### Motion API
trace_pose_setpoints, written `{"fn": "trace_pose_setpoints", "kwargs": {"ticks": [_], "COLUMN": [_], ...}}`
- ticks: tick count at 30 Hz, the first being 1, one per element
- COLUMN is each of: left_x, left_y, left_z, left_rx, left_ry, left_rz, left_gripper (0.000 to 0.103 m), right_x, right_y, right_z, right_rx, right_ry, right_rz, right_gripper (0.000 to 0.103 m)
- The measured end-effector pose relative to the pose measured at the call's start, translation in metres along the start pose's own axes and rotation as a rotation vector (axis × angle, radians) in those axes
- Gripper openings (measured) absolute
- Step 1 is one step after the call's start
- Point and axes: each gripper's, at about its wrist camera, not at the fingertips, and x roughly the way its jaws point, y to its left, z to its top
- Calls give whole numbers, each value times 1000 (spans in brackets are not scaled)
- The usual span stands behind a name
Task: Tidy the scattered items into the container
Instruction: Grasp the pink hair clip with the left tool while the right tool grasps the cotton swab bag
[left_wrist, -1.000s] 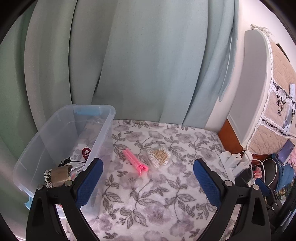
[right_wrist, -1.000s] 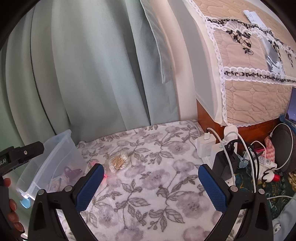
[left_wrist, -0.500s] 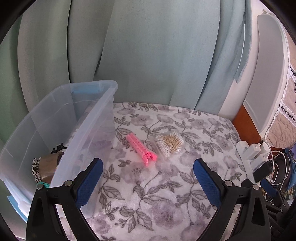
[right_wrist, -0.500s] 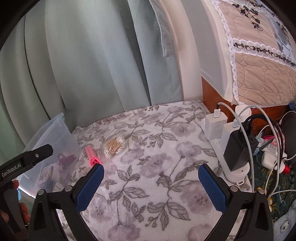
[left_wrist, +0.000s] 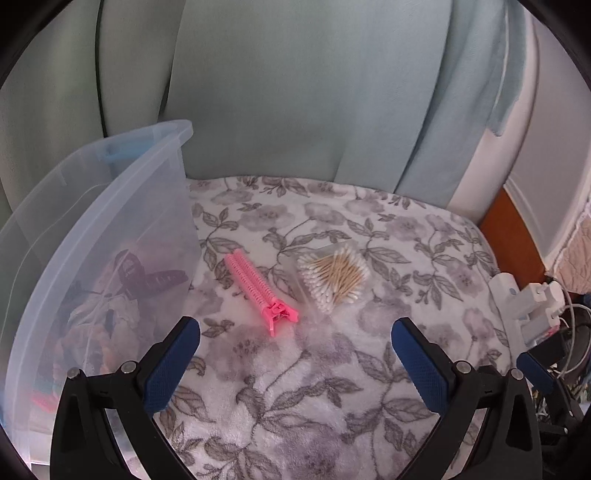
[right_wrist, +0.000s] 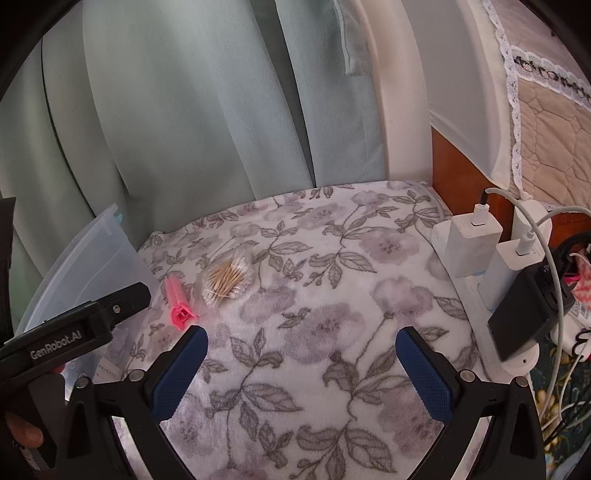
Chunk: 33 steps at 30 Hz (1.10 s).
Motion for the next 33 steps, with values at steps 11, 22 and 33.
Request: {"fn": "trace_pose_setpoints", "kwargs": {"ticks": [11, 22, 33], "left_x": [71, 104, 111], "left_y": [17, 31, 44], "left_z": [9, 5, -1], "left_rx": [-100, -153, -199], "left_ry": [116, 140, 116], "left_rz": [111, 131, 94], "left_gripper": [102, 74, 56], "right_x": [58, 104, 156], "right_y": [17, 38, 53], "right_z": [14, 34, 47], "right_rx": [-51, -83, -76], "right_ry": [115, 151, 237], "right_rz": [60, 161, 276], "right_gripper": [103, 90, 73]}}
